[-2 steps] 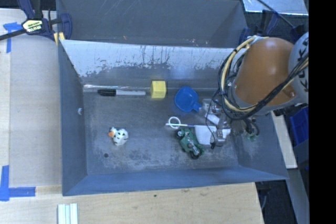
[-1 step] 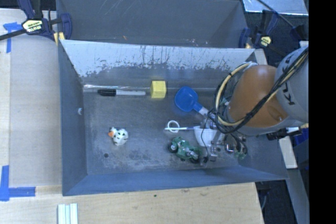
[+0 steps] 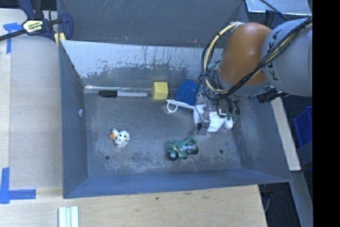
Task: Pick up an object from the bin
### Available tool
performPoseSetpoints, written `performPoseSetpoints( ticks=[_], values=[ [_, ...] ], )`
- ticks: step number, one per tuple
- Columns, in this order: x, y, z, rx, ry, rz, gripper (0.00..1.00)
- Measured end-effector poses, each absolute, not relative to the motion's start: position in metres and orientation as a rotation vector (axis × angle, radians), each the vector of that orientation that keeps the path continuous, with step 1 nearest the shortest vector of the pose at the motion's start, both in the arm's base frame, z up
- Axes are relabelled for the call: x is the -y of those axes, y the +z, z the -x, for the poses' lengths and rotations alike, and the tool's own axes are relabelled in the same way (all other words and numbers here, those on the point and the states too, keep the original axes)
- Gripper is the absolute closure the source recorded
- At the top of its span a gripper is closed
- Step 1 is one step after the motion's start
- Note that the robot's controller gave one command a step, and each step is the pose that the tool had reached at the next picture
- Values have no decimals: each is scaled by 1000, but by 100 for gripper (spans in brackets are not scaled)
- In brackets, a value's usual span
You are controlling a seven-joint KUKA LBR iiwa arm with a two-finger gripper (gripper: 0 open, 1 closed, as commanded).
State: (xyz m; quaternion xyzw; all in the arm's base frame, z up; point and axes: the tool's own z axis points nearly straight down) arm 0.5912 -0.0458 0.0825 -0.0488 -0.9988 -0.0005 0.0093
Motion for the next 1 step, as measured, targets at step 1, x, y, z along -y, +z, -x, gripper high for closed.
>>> performPoseSetpoints(
  ticks=[1],
  values=[
    [47,83,-591,3127,-1,157,100]
  ],
)
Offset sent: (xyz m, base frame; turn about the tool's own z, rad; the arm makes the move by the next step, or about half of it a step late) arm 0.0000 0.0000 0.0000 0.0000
